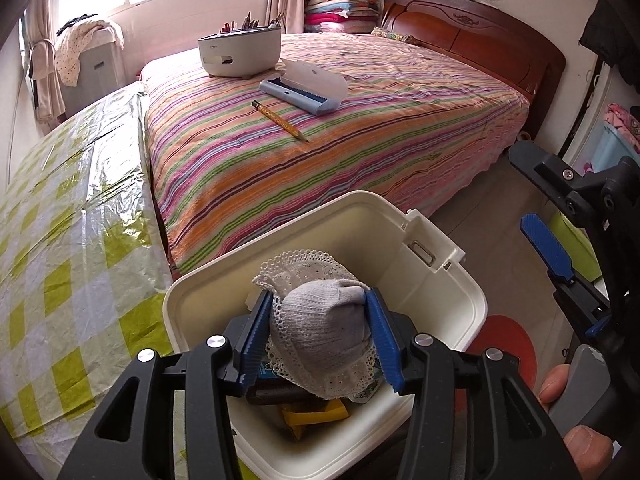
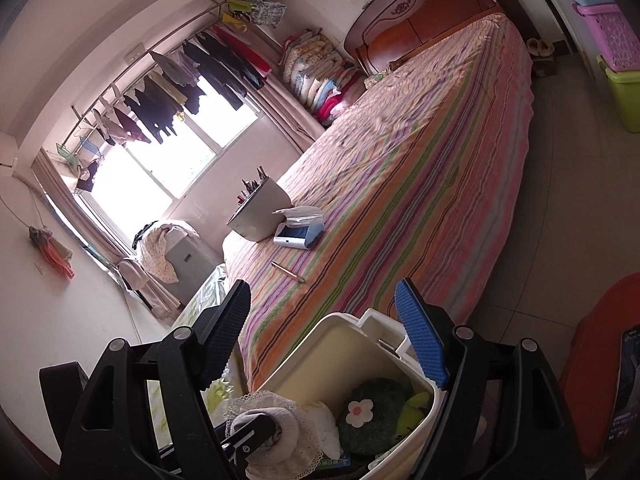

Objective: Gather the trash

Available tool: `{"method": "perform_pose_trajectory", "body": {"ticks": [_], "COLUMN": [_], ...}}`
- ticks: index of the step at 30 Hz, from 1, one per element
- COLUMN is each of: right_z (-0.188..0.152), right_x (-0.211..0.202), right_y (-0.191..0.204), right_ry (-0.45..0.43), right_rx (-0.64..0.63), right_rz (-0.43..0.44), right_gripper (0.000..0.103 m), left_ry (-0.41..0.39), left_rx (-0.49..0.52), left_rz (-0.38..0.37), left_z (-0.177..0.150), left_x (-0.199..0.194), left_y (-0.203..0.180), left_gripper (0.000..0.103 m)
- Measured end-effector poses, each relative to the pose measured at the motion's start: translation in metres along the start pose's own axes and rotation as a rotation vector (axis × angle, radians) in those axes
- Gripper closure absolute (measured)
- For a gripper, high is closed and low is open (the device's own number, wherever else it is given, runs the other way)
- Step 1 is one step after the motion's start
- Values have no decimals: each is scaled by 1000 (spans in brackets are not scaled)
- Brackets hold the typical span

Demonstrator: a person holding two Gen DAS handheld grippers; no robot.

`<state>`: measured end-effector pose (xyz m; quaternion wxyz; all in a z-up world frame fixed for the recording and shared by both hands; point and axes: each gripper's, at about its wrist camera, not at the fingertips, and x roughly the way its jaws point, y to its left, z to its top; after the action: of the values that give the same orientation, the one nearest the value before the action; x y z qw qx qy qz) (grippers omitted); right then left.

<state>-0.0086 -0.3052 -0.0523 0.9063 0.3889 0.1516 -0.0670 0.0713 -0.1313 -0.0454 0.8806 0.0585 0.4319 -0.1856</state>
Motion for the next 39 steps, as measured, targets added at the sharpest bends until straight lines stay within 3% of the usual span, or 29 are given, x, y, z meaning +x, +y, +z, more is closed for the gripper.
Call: {"method": "perform_pose_trajectory", "body": {"ticks": [4,7,19,27,39], "right_z": [0,0,-8,-28,-58], "right_x": [0,1,3,2,-25], "right_y": [-1,-1,12,31,65], "right_ry": [2,6,17,44,120], "right_rx": [1,-1,-65,-183,-344], "right_rz": [-1,-2,-6,-47,-89], "right_gripper": [29,29,27,25,15], "left_ry": [-14,-33,-107,-134,-176], "left_rx": [-21,-33,-82,-76,-63], "left_rz": [-1,10,91,189,267], "left_z": [1,1,-10,-25,-47], "left_x": [-3,-9,-45,-73,-112], "left_y": [4,8,34,47,65], "left_gripper": [36,32,31,31,31]}}
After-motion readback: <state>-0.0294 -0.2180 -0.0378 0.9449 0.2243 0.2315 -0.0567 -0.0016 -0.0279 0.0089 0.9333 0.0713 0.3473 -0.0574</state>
